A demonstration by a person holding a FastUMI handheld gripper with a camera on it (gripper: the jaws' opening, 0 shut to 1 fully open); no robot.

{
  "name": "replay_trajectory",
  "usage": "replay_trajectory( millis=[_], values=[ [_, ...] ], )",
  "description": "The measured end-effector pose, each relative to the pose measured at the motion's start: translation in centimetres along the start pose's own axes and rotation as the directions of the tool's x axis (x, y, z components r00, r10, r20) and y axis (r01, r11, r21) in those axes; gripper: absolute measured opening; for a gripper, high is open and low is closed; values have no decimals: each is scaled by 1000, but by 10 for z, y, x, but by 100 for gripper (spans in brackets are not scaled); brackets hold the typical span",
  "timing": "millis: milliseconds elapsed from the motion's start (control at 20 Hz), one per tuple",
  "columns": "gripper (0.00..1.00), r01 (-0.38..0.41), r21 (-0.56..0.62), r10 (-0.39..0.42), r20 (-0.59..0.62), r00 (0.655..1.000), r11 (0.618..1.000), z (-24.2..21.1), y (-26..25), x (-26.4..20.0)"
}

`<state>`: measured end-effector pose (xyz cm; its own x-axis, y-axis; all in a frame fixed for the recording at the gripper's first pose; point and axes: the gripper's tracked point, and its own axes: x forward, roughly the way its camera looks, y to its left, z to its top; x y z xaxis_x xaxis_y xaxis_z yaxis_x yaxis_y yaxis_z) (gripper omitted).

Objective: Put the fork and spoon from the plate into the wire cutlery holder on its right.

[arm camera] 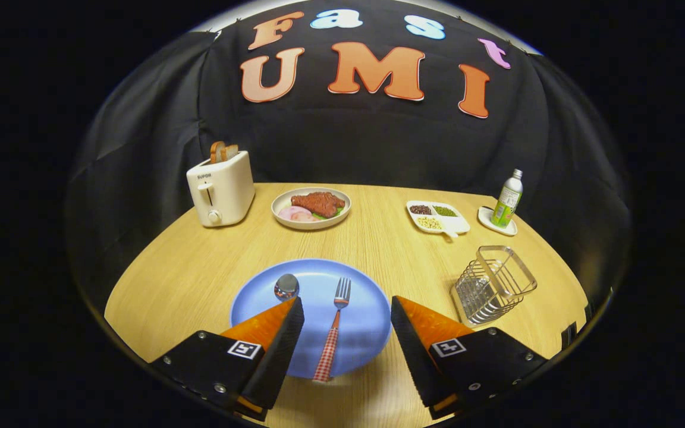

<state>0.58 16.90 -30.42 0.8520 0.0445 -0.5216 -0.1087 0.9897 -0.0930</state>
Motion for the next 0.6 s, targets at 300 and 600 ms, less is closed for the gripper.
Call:
replay_trajectory(
  millis=[300, 600],
  values=[
    [71, -25, 0, 25, -116, 993, 1000, -39, 12, 16],
    [42, -22, 5, 23, -185, 982, 1000, -59, 15, 24]
  ],
)
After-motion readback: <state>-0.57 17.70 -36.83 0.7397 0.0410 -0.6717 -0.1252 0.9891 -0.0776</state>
